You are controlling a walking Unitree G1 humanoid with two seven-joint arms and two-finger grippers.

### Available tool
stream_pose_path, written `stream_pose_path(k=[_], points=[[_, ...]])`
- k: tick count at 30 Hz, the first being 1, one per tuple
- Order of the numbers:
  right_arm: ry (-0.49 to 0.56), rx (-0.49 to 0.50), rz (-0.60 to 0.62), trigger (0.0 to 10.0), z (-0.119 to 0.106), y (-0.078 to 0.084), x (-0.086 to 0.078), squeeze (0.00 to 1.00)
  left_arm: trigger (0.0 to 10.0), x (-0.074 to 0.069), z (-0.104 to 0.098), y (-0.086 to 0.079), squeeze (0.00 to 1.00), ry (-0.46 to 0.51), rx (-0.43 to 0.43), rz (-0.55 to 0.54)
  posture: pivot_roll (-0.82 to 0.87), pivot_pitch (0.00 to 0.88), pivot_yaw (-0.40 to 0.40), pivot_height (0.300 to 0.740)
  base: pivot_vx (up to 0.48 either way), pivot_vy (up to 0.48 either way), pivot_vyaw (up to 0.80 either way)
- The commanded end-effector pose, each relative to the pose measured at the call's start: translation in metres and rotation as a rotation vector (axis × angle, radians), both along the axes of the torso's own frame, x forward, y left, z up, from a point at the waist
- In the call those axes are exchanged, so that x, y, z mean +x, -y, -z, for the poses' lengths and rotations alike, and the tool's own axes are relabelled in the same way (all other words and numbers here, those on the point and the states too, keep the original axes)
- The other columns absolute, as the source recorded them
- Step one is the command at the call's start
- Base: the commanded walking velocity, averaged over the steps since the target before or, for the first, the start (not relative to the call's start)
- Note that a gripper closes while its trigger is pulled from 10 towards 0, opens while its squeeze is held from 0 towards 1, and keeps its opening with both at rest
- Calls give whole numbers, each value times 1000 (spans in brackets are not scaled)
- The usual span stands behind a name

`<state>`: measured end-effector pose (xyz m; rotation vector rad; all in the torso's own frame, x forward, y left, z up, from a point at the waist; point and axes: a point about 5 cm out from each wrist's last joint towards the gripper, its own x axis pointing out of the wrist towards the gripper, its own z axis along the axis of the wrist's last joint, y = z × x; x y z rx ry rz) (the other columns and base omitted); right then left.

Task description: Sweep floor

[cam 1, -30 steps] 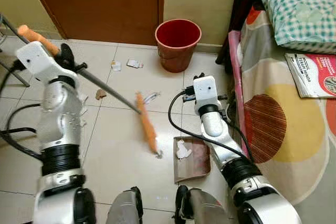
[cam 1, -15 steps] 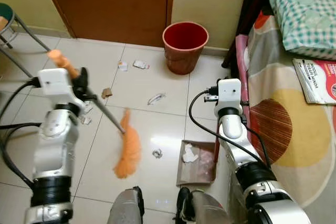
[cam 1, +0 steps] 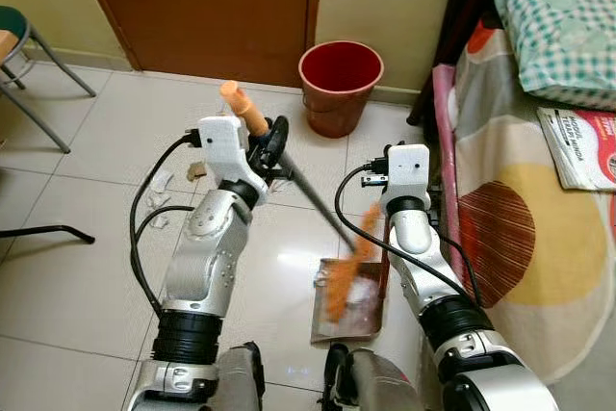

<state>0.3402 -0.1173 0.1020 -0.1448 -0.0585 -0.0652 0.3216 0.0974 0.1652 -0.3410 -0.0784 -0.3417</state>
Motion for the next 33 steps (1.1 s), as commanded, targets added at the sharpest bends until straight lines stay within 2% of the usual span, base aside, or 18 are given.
stream_pose_path(k=[1,2,3,8,12,15,17,18,20,21,22,25,27,33], points=[[-12,17,21,10000,2,5,-1,0,10000,1,-9,-22,0,32,-8,-82,80,154,-11,740,0,0,0],[-13,18,23,10000,2,6,-1,0,10000,2,-9,-31,0,26,2,-111,89,161,-10,740,0,0,0],[-13,18,23,10000,2,6,-1,0,10000,2,-9,-31,0,26,2,-111,89,161,-10,740,0,0,0],[-13,11,39,10000,-1,17,-3,0,10000,-1,-19,-60,0,62,97,-187,96,188,-14,740,0,0,0],[-12,-2,54,10000,0,29,-8,0,10000,-4,-28,-73,0,95,150,-209,95,192,-17,740,0,0,0],[-16,-7,66,10000,3,40,-15,0,10000,-6,-24,-83,0,87,180,-223,82,194,-18,740,0,0,0],[-18,12,67,10000,5,45,-21,0,10000,-10,-8,-88,0,57,237,-214,67,182,-18,740,0,0,0],[-18,12,67,10000,5,45,-21,0,10000,-10,-8,-88,0,57,237,-214,67,182,-18,740,0,0,0],[11,98,23,10000,2,47,-32,0,10000,-22,36,-97,0,-58,344,-181,54,168,-15,740,0,0,0],[14,103,18,10000,2,47,-33,0,10000,-24,41,-98,0,-69,358,-178,54,168,-15,740,0,0,0],[26,118,12,10000,-1,50,-38,0,10000,-31,56,-99,0,-96,397,-152,46,155,-14,740,0,0,0],[31,138,23,10000,-2,56,-48,0,10000,-42,73,-100,0,-112,470,-121,42,119,-14,740,0,0,0],[32,159,26,10000,-2,59,-53,0,10000,-47,78,-99,0,-101,495,-102,37,103,-14,740,0,0,0],[39,196,24,10000,-6,67,-67,0,10000,-55,78,-101,0,-84,463,-129,25,62,-9,740,0,0,0]])
